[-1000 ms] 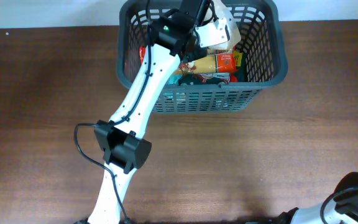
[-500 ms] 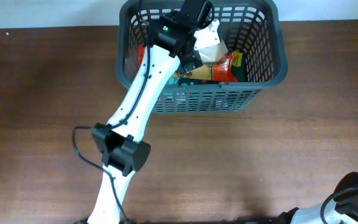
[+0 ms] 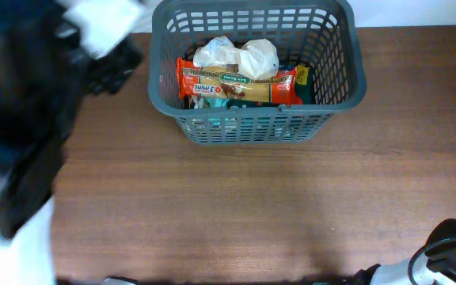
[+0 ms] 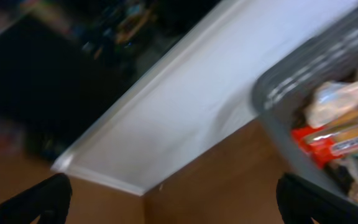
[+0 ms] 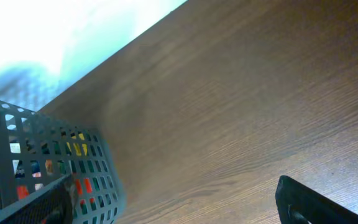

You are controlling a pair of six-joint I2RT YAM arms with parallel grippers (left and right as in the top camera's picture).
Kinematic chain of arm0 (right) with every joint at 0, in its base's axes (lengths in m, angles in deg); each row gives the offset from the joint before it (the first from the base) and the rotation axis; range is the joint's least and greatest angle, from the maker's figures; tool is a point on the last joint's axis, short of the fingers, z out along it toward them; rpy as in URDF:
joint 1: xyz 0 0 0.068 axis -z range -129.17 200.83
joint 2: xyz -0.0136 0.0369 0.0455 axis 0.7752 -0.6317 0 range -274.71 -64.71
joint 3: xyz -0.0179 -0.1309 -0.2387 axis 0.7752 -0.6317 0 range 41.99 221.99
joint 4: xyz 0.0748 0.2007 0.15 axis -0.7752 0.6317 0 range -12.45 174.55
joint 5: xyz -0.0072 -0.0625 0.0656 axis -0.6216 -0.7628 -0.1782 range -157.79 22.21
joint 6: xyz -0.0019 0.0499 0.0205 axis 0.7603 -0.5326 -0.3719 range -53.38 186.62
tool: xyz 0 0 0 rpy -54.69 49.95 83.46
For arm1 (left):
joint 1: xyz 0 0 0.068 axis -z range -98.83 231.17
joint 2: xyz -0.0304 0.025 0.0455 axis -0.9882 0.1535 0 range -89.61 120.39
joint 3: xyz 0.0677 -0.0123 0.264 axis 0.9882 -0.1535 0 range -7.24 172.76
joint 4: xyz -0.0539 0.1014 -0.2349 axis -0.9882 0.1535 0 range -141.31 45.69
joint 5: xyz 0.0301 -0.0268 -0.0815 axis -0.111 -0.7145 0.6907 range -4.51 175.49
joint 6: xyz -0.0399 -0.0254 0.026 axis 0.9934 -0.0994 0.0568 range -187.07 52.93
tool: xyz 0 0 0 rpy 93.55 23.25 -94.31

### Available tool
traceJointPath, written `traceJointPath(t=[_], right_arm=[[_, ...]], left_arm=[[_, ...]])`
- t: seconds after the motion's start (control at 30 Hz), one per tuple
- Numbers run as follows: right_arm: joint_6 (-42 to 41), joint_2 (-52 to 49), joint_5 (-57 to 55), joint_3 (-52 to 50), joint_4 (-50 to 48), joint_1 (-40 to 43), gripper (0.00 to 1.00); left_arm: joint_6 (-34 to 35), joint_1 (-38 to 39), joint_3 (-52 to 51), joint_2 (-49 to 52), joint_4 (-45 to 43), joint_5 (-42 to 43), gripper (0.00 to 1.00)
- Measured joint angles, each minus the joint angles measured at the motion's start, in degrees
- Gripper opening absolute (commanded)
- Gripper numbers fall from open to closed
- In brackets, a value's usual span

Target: Pack container

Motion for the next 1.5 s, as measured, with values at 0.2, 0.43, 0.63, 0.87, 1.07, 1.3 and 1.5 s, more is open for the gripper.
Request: traceJointPath(t=[0.2, 0.43, 0.63, 0.87, 1.07, 1.3, 1.5], right_arm=[[0.02, 0.00, 0.00, 0.00, 0.02, 0.00, 0.99], [0.02, 0.00, 0.00, 0.00, 0.00, 0.00, 0.99], [0.02, 0.00, 0.00, 0.00, 0.00, -0.02, 0.99], [0.00, 0.02, -0.02, 0.00, 0.00, -0.63, 0.99], [0.00, 3.43, -0.31, -0.15, 0.00, -7.15, 0.99], [0.02, 16.02, 0.07, -0.15, -0.20, -27.80, 0.99], [0.02, 27.82, 0.37, -5.62, -0.92, -38.14, 0.99]], left_arm=[[4.72, -11.47, -13.05, -9.53, -0.31, 0.15, 0.99], [6.78, -16.98, -18.95, -8.76, 3.28, 0.13, 0.99], [7.06, -17.05, -19.23, -8.28, 4.61, 0.26, 0.99], [7.23, -17.05, -19.23, -8.33, 6.38, 0.26, 0.99], [7.26, -17.05, -19.23, -8.33, 8.68, 0.26, 0.99], [7.43, -17.05, -19.23, -8.33, 12.57, 0.28, 0.99], [7.43, -17.05, -19.23, -8.33, 14.67, 0.28, 0.99]])
